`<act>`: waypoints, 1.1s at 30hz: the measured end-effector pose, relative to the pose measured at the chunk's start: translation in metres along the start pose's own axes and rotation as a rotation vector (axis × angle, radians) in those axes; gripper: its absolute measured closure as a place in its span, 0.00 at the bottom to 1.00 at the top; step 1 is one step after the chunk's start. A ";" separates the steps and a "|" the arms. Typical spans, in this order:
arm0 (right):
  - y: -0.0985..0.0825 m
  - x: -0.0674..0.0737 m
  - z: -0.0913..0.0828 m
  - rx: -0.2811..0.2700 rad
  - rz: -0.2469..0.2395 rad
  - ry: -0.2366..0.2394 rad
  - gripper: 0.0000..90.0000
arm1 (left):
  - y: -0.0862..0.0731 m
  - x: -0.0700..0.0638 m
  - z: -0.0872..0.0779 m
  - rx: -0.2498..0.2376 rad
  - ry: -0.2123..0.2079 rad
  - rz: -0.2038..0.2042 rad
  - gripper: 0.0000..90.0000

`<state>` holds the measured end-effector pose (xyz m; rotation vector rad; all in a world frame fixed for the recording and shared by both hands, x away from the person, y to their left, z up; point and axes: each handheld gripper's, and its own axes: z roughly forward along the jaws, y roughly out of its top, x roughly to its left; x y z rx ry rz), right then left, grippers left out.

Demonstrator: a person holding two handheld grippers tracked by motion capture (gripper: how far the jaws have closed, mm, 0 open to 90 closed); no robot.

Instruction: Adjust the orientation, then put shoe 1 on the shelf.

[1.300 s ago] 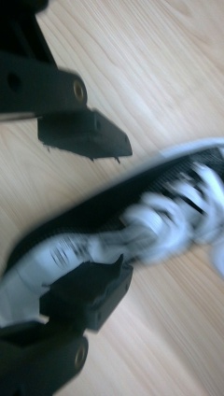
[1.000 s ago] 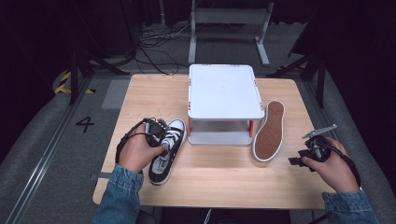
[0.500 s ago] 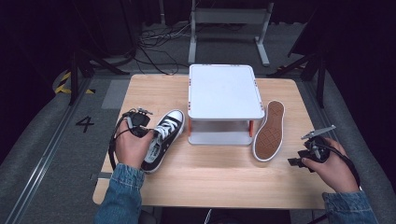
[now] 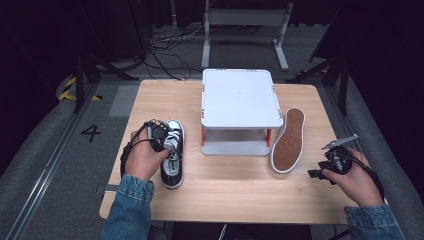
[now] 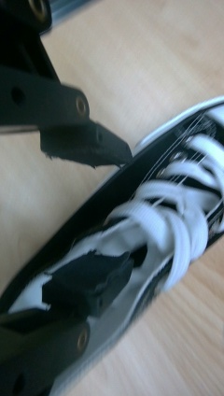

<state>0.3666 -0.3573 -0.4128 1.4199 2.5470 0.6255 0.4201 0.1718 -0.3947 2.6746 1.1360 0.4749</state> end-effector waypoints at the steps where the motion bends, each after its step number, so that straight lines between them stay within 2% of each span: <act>1: 0.000 0.001 0.000 -0.001 -0.001 0.003 0.44 | 0.004 -0.002 0.003 0.005 -0.025 0.037 0.41; 2: 0.000 0.001 0.000 -0.004 -0.001 0.004 0.44 | 0.007 -0.002 0.006 0.004 -0.051 0.063 0.41; 3: 0.000 0.001 0.000 -0.002 -0.004 0.001 0.44 | 0.011 -0.003 0.008 0.013 -0.060 0.084 0.41; 5: -0.002 0.001 0.001 -0.002 0.002 -0.001 0.43 | 0.019 -0.003 0.010 0.047 -0.044 0.136 0.41; 11: -0.012 -0.003 -0.003 -0.002 0.023 -0.008 0.43 | 0.036 0.005 0.017 0.096 -0.106 0.218 0.44; 12: -0.013 -0.003 -0.003 -0.005 0.022 -0.011 0.43 | 0.038 0.006 0.018 0.114 -0.125 0.216 0.46; 14: -0.015 -0.005 -0.005 -0.009 0.034 -0.013 0.43 | 0.038 0.007 0.019 0.127 -0.111 0.224 0.64; 15: -0.016 -0.005 -0.006 -0.008 0.031 -0.012 0.43 | 0.039 0.010 0.020 0.129 -0.124 0.192 0.69; 17: -0.018 -0.006 -0.007 -0.009 0.042 -0.014 0.43 | 0.038 0.014 0.020 0.128 -0.140 0.159 0.78; 19: -0.018 -0.007 -0.007 -0.010 0.035 -0.018 0.43 | 0.037 0.018 0.018 0.119 -0.153 0.098 0.81; 23: -0.016 -0.007 -0.006 -0.015 0.037 -0.016 0.43 | 0.038 0.025 0.014 0.121 -0.174 0.028 0.85; 26: -0.012 -0.006 -0.006 -0.015 0.029 -0.010 0.43 | 0.041 0.032 0.005 0.131 -0.206 -0.009 0.86; 30: -0.008 -0.006 -0.006 -0.023 0.022 -0.008 0.43 | 0.044 0.035 -0.010 0.103 -0.269 -0.040 0.86; 32: -0.006 -0.007 -0.006 -0.029 0.022 -0.007 0.43 | 0.048 0.033 -0.019 0.096 -0.271 -0.046 0.86; 33: -0.006 -0.007 -0.006 -0.027 0.022 -0.005 0.43 | 0.050 0.032 -0.023 0.097 -0.262 -0.036 0.86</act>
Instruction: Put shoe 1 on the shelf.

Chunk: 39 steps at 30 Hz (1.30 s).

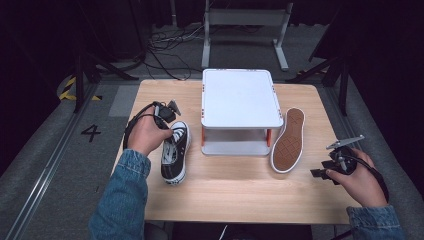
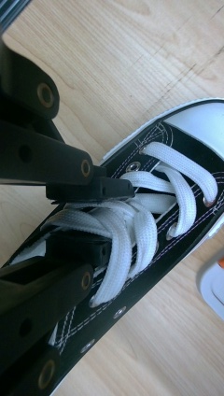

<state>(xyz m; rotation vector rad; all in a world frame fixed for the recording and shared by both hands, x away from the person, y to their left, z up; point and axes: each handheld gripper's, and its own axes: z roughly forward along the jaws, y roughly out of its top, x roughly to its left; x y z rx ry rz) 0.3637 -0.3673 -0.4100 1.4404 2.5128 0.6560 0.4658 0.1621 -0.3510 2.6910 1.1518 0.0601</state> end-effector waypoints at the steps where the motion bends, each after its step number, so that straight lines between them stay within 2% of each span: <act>1: 0.001 0.000 0.000 -0.001 -0.001 -0.001 0.43 | 0.001 -0.001 -0.003 -0.004 0.005 0.000 0.86; 6: 0.002 0.000 -0.002 -0.015 -0.009 0.001 0.43 | 0.007 -0.005 -0.023 -0.025 0.041 -0.037 0.86; 14: 0.001 -0.002 -0.006 -0.021 -0.001 -0.001 0.43 | 0.015 -0.011 -0.057 -0.060 0.087 -0.023 0.86; 15: 0.001 -0.002 -0.006 -0.022 -0.005 -0.003 0.43 | 0.015 -0.011 -0.057 -0.060 0.087 -0.023 0.86; 16: 0.001 -0.002 -0.006 -0.022 0.000 -0.002 0.43 | 0.017 -0.013 -0.069 -0.069 0.102 -0.018 0.86; 17: 0.001 -0.002 -0.006 -0.022 0.000 -0.002 0.43 | 0.017 -0.013 -0.069 -0.069 0.102 -0.018 0.86; 23: 0.000 -0.002 -0.008 -0.027 -0.003 -0.004 0.43 | 0.024 -0.018 -0.101 -0.113 0.136 -0.031 0.86; 30: -0.001 -0.003 -0.011 -0.035 0.002 -0.008 0.43 | 0.037 -0.024 -0.131 -0.172 0.169 -0.021 0.86; 34: -0.003 -0.003 -0.013 -0.037 0.011 -0.009 0.43 | 0.050 -0.028 -0.142 -0.192 0.184 -0.017 0.86; 39: -0.005 -0.005 -0.017 -0.047 0.015 -0.013 0.43 | 0.071 -0.035 -0.143 -0.202 0.183 0.002 0.86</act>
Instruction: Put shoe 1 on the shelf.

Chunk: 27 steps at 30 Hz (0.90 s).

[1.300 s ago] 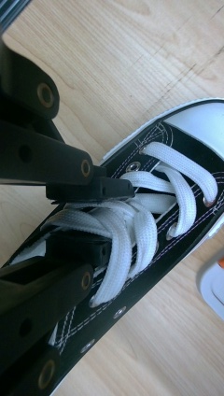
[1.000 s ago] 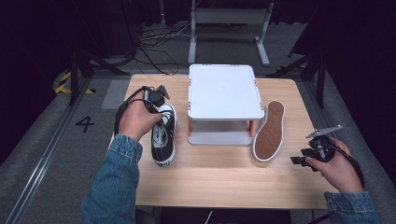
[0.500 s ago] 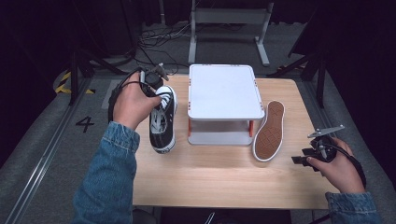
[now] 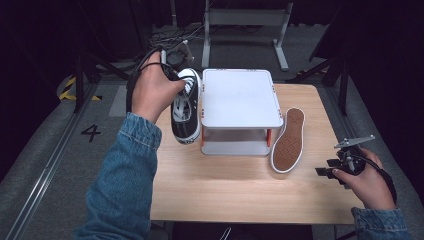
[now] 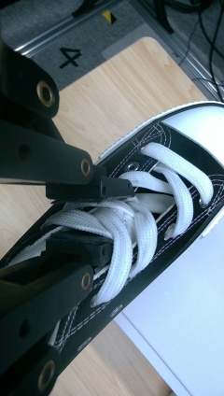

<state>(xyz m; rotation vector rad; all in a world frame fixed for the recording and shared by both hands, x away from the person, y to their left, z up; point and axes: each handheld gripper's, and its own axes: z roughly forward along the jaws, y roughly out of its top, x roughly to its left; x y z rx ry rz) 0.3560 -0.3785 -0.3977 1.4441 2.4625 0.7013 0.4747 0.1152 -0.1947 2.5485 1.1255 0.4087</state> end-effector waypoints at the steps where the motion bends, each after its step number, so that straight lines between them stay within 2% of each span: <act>1: 0.000 0.000 0.000 0.000 0.000 0.000 0.43 | 0.000 0.000 0.000 0.000 0.000 0.000 0.86; 6: 0.001 0.000 -0.002 -0.011 -0.001 0.008 0.43 | 0.027 -0.011 0.011 -0.016 -0.013 0.014 0.86; 7: 0.001 0.000 -0.002 -0.011 -0.001 0.008 0.43 | 0.027 -0.011 0.011 -0.016 -0.013 0.014 0.86; 11: 0.002 -0.001 -0.002 -0.016 -0.004 0.014 0.43 | 0.047 -0.017 0.021 -0.024 -0.019 0.027 0.86; 19: 0.002 -0.003 -0.005 -0.031 -0.003 0.019 0.43 | 0.080 -0.036 0.043 -0.013 0.033 0.064 0.85; 22: 0.002 -0.004 -0.005 -0.032 -0.001 0.018 0.43 | 0.091 -0.042 0.053 -0.032 0.060 0.076 0.86; 24: 0.001 -0.004 -0.006 -0.034 0.000 0.019 0.43 | 0.099 -0.046 0.059 -0.024 0.060 0.086 0.85; 27: 0.001 -0.005 -0.008 -0.040 0.003 0.018 0.43 | 0.107 -0.048 0.068 -0.024 0.063 0.071 0.86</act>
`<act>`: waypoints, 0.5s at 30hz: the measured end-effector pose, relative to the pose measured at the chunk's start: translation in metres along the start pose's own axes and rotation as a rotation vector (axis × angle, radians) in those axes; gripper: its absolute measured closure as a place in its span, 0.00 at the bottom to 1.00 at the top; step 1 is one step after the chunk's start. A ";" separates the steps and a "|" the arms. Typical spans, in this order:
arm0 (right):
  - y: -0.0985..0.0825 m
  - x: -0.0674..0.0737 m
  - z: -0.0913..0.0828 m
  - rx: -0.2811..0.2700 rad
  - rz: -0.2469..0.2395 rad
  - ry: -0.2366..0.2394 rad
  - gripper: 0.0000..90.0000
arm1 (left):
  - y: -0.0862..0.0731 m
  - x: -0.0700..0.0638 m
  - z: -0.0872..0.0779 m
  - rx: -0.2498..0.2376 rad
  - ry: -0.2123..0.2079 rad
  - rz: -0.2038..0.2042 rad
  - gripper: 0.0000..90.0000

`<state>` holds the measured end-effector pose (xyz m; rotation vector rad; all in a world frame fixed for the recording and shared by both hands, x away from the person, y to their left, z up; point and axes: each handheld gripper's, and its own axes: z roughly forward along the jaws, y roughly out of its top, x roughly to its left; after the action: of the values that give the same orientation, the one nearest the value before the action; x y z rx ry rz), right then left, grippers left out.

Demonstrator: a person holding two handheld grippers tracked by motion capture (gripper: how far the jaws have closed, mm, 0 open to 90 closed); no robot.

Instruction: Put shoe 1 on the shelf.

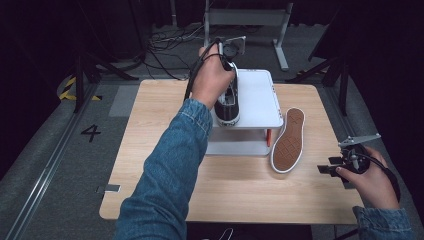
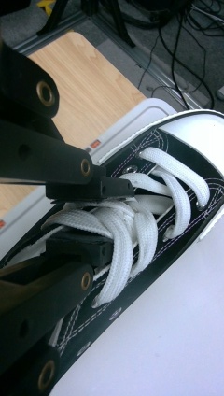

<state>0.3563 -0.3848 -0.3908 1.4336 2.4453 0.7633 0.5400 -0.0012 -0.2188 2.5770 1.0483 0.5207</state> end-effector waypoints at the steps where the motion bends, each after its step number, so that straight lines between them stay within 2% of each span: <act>1: 0.000 0.000 -0.001 -0.002 0.000 0.001 0.43 | 0.002 0.000 0.002 0.000 0.004 -0.001 0.86; 5: -0.001 -0.002 -0.001 -0.003 0.003 0.001 0.43 | 0.008 0.000 0.015 0.015 0.018 -0.006 0.85; 7: -0.002 -0.003 -0.001 -0.004 0.003 0.000 0.43 | 0.011 -0.001 0.018 -0.006 0.022 -0.016 0.85; 9: -0.002 -0.004 -0.002 -0.007 0.005 0.000 0.43 | 0.012 -0.001 0.019 -0.012 0.035 -0.002 0.85; 12: -0.003 -0.004 -0.002 -0.008 0.007 0.001 0.43 | 0.015 -0.006 0.024 -0.002 0.028 0.047 0.85; 13: -0.003 -0.004 -0.002 -0.008 0.007 0.000 0.43 | 0.015 -0.008 0.024 -0.004 0.039 0.057 0.84; 15: -0.003 -0.004 -0.002 -0.007 0.007 -0.001 0.43 | 0.014 -0.008 0.022 -0.015 0.032 0.061 0.82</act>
<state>0.3549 -0.3905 -0.3909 1.4399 2.4361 0.7713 0.5533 -0.0198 -0.2345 2.6033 0.9744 0.5840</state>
